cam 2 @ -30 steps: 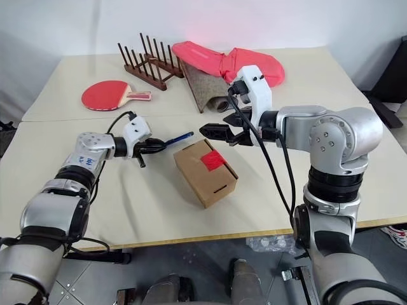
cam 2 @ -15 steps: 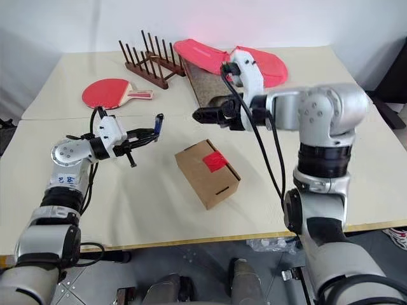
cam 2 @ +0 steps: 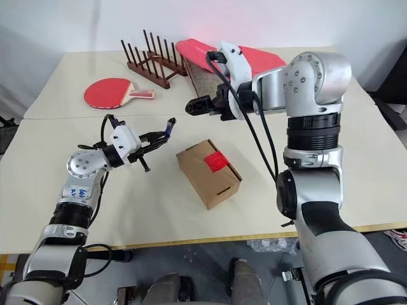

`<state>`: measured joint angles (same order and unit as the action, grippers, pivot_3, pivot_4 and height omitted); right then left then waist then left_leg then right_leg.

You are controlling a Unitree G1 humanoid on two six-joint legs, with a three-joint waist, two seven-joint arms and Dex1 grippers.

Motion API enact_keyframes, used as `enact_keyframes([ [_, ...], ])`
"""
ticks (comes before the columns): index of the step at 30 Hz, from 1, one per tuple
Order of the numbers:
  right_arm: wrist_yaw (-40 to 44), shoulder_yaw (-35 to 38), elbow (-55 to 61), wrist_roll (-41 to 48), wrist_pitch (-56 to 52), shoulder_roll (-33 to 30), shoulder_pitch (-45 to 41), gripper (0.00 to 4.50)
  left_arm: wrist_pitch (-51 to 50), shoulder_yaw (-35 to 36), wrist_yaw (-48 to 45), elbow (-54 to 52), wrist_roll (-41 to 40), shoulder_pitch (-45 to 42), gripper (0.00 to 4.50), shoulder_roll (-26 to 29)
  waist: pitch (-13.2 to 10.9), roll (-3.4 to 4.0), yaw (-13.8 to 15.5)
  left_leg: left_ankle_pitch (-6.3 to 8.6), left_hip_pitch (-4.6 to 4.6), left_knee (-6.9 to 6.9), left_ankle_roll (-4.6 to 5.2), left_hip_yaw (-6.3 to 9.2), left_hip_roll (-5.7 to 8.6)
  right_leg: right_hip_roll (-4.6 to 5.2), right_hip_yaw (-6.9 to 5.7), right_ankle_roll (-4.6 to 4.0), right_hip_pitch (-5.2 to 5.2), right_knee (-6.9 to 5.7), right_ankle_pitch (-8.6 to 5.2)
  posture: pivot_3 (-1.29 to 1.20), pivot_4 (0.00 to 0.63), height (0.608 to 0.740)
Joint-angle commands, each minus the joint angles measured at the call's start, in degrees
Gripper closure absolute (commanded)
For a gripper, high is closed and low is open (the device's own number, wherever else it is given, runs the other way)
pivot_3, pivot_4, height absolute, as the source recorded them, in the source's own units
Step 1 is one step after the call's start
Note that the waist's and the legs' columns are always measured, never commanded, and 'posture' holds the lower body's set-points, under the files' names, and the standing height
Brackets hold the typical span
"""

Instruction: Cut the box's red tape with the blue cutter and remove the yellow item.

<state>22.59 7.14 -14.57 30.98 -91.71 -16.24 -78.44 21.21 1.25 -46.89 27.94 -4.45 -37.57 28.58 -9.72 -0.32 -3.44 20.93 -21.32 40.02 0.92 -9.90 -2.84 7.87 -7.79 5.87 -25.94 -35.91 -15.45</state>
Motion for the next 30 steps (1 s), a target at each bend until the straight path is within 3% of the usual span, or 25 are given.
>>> enact_keyframes([
  [1, 0.67, 0.34, 4.01, 0.90, -0.10, -0.66, -0.76, 0.00, -3.20, 0.73, 0.18, -4.05, -0.95, 1.08, 4.09, 1.80, 0.00, 0.00, 0.00, 0.00, 0.00, 0.00, 0.00, 0.00, 0.00, 0.00, 0.00, 0.00, 0.00, 0.00, 0.00, 0.00, 0.150, 0.740],
  [9, 2.07, 0.67, 9.93, 3.35, -0.79, -5.76, 3.75, 0.00, -21.49, 4.34, -13.17, -27.44, -11.71, 18.41, 4.09, 16.25, -0.03, 0.01, -0.71, 0.04, 0.02, -0.13, -0.07, 0.01, -0.04, -0.03, 0.02, 0.00, -0.05, 0.01, 0.00, 0.00, 0.150, 0.740],
  [15, 5.23, -0.92, 12.80, 5.45, -0.79, -10.14, 6.53, 0.00, -30.41, 3.80, -16.97, -37.82, -11.19, 28.74, 4.09, 25.62, -0.04, 0.02, -0.54, 0.04, 0.07, -0.07, -0.06, -0.02, -0.06, -0.05, 0.17, -0.02, -0.04, 0.10, -0.01, 0.00, 0.150, 0.740],
  [22, 7.80, -3.20, 17.20, 8.43, -0.79, -13.57, 11.35, 0.00, -39.59, 4.63, -10.48, -50.73, -8.38, 38.06, 4.09, 27.66, -0.05, 0.04, -0.05, 0.08, 0.15, -0.16, -0.09, 0.00, -0.10, -0.13, 0.38, -0.02, -0.08, 0.26, -0.01, 0.00, 0.150, 0.740],
  [30, 8.24, -3.77, 16.76, 8.08, 0.13, -13.77, 13.33, 0.00, -58.15, -0.20, 0.90, -66.80, -7.99, 43.95, 4.09, 23.70, -0.03, 0.07, 0.47, 0.08, 0.17, -0.20, -0.10, -0.12, -0.12, -0.19, 0.59, -0.04, -0.19, 0.27, -0.02, 0.00, 0.150, 0.740],
])
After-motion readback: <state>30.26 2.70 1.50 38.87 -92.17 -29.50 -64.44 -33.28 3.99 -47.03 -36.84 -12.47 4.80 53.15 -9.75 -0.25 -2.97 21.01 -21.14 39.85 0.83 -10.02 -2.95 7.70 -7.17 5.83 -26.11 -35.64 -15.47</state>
